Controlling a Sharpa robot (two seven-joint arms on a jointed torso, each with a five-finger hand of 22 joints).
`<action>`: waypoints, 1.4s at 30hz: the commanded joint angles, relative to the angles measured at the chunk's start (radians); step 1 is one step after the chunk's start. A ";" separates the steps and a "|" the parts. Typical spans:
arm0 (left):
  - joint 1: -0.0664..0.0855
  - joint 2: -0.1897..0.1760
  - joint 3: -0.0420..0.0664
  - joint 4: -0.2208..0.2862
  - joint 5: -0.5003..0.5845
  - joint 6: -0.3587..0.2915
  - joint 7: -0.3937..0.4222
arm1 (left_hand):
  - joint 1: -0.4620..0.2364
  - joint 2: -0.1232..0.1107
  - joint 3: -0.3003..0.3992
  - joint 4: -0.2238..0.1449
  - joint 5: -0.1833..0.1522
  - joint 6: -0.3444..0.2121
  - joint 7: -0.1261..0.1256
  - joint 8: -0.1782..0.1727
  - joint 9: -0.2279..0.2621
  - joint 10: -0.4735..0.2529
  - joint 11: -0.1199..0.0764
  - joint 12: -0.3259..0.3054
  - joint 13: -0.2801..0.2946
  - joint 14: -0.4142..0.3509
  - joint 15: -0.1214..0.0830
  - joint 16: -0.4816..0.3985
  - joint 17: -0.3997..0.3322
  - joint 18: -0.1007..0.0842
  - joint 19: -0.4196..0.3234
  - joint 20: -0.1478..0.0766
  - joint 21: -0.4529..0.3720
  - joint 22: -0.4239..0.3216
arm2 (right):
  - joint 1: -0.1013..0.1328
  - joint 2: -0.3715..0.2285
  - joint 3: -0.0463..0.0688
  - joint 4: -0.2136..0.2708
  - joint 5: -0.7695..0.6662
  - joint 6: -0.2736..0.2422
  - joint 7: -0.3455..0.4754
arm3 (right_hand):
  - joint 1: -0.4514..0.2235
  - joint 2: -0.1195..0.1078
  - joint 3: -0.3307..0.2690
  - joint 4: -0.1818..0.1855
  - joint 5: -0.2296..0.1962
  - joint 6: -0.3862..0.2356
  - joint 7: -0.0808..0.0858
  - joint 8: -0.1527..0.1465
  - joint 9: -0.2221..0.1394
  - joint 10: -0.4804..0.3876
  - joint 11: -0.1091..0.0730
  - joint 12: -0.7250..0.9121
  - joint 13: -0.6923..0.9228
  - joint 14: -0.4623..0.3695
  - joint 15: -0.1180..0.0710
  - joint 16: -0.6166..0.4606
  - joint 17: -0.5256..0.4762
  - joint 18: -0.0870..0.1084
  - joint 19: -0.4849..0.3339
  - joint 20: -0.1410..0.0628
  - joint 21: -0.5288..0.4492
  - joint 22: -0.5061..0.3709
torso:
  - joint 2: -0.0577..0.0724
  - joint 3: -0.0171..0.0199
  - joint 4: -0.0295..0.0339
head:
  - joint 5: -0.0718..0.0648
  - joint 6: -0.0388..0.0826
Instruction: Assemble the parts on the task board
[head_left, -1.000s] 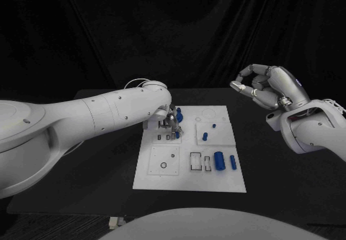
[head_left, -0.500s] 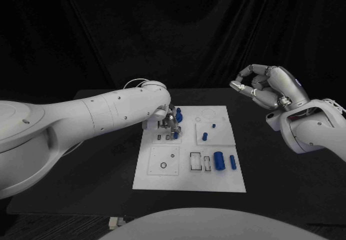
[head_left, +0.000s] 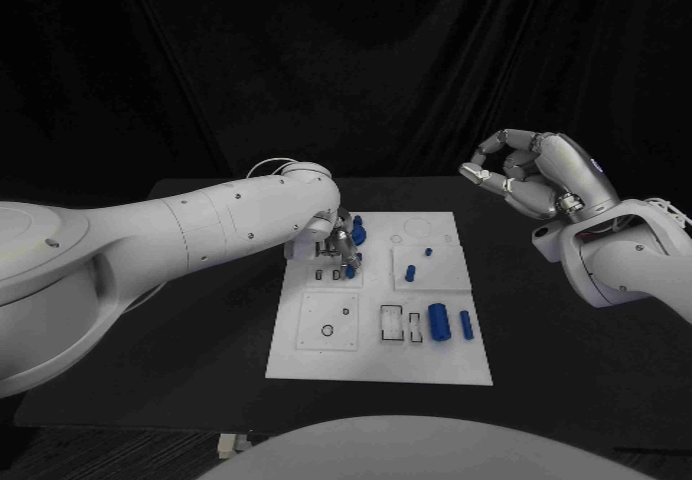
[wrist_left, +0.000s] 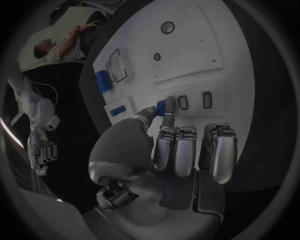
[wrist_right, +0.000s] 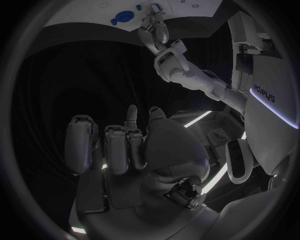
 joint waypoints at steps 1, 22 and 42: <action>-0.002 -0.001 0.001 0.001 0.002 -0.001 0.026 | 0.001 -0.017 0.058 -0.037 0.001 0.005 -0.001 -0.007 0.008 0.100 -0.005 0.003 0.263 0.104 -0.006 0.003 0.263 -0.009 0.023 -0.005 -0.005 0.204 | -0.003 0.000 0.001 -0.001 -0.006 0.002 -0.015 | 0.009 -0.001 -0.005 0.001 0.006 0.008 0.000 0.004 -0.001 0.105 -0.009 0.002 0.263 0.083 -0.006 -0.005 0.151 0.001 0.010 -0.002 -0.003 0.189 | 0.000 -0.0001 0.0004 | 0.001 0.000; -0.002 -0.050 0.001 0.045 0.002 -0.053 0.002 | -0.044 -0.046 0.185 -0.084 0.061 0.009 0.002 -0.007 0.042 0.100 -0.002 0.003 0.263 0.104 -0.005 0.003 0.263 -0.009 0.023 -0.003 -0.008 0.206 | -0.005 -0.002 0.001 -0.002 -0.006 0.006 -0.020 | 0.012 -0.001 -0.006 0.002 0.006 0.010 -0.001 0.005 -0.002 0.105 -0.010 0.002 0.263 0.082 -0.007 -0.006 0.149 0.002 0.009 -0.003 -0.006 0.188 | -0.001 -0.0002 0.0002 | 0.013 0.000; 0.002 -0.146 0.001 0.130 0.002 -0.123 -0.037 | -0.074 -0.053 0.206 -0.083 0.034 0.010 0.002 -0.007 0.053 0.100 -0.002 0.003 0.263 0.104 -0.004 0.003 0.263 -0.009 0.023 -0.003 -0.009 0.206 | -0.009 0.002 0.001 -0.007 -0.006 0.013 -0.028 | 0.019 0.002 -0.005 0.002 0.007 0.013 -0.002 0.005 -0.004 0.105 -0.011 0.002 0.263 0.082 -0.007 -0.007 0.148 0.002 0.009 -0.003 -0.008 0.188 | -0.002 -0.0002 -0.0005 | 0.020 0.000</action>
